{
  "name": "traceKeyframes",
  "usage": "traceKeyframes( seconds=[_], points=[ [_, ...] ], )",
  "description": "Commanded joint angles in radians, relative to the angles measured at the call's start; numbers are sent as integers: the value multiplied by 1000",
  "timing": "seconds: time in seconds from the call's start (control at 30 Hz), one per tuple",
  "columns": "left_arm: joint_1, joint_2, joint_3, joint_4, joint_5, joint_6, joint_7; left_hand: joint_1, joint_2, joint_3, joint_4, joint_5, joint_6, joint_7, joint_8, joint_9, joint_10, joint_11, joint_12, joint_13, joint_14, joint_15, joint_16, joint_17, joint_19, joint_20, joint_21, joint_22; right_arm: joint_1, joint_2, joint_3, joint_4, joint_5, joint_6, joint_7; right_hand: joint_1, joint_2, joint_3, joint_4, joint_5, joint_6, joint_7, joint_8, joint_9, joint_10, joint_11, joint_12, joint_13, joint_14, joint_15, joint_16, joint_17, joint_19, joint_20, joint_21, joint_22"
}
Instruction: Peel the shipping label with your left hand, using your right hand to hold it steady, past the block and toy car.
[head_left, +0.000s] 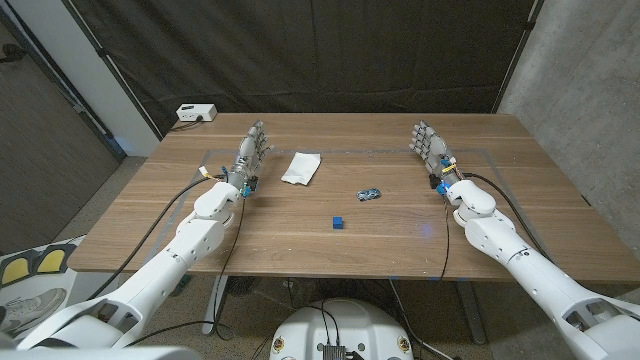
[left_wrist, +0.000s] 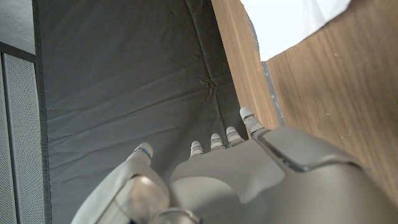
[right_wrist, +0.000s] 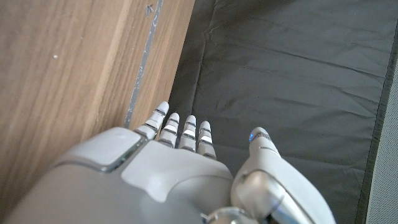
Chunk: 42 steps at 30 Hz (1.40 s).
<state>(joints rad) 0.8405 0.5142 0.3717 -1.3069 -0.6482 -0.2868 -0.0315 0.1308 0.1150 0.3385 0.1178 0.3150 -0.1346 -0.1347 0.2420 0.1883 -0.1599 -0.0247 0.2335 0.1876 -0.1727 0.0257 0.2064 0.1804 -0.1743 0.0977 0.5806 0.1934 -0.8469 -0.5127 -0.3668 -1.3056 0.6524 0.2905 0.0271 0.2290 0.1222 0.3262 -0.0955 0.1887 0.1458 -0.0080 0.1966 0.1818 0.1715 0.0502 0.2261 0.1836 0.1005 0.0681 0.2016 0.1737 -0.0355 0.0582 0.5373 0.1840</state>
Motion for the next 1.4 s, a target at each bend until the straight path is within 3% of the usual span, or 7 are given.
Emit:
traceKeyframes(
  seconds=[0.03,0.13,0.23,0.53,1.0,1.17,1.4],
  points=[
    [15,36,10,-50,57,29,54,141,26,84,-78,-74,54,14,17,18,89,36,53,32,95,7,21,16,-75,6,7,4,-9,-8,-2,-22,-6,-17,-16,29,-4,17,-14,0,11,5,2,5,52,27,19,9,60,-5,11,6,23,23,0,4],
    [12,77,21,-87,93,74,67,177,-1,92,-110,-110,-27,-11,-21,16,52,26,39,36,87,6,12,21,-78,10,3,5,-9,-7,-2,-23,-3,-19,-15,38,-9,21,-23,-1,-4,0,-4,6,13,15,3,9,48,7,0,5,20,27,-6,5],
    [12,110,31,-125,138,115,96,191,-11,94,-123,-119,-32,-2,-24,15,49,28,36,36,84,13,11,21,-81,21,0,6,-9,-6,-3,-23,0,-20,-10,40,-10,22,-25,-2,-5,-2,-5,6,11,19,2,9,49,10,0,6,18,29,-7,5],
    [-3,210,67,-235,284,244,159,238,-21,107,-161,-131,67,34,7,13,106,24,49,35,118,10,24,23,-56,34,4,8,-11,-7,-5,-23,1,-19,-3,43,-9,25,-27,-3,5,-5,-1,6,22,24,5,9,61,17,1,7,22,37,-9,6],
    [-45,307,104,-331,419,380,135,262,-25,114,-179,-134,130,50,23,12,145,22,58,33,131,4,27,24,-37,37,7,7,-22,-3,-4,-33,3,-15,-13,42,-7,28,-26,-4,12,-4,2,6,34,29,9,9,71,21,3,9,27,38,-10,7],
    [-64,328,119,-351,459,420,116,286,-32,118,-199,-134,170,58,30,11,172,18,62,32,141,4,28,23,-28,40,6,5,-23,-1,-5,-32,0,-10,-13,41,-6,29,-26,-4,14,-5,2,6,36,29,10,9,73,22,3,9,28,39,-10,7],
    [-113,369,155,-399,542,509,71,341,-46,129,-240,-132,267,54,52,10,267,-7,83,28,170,-14,32,19,-2,34,7,3,-24,4,-5,-32,4,-12,-16,40,-6,30,-25,-5,16,-5,3,6,41,31,11,9,76,23,3,10,28,41,-11,8]
  ],
)
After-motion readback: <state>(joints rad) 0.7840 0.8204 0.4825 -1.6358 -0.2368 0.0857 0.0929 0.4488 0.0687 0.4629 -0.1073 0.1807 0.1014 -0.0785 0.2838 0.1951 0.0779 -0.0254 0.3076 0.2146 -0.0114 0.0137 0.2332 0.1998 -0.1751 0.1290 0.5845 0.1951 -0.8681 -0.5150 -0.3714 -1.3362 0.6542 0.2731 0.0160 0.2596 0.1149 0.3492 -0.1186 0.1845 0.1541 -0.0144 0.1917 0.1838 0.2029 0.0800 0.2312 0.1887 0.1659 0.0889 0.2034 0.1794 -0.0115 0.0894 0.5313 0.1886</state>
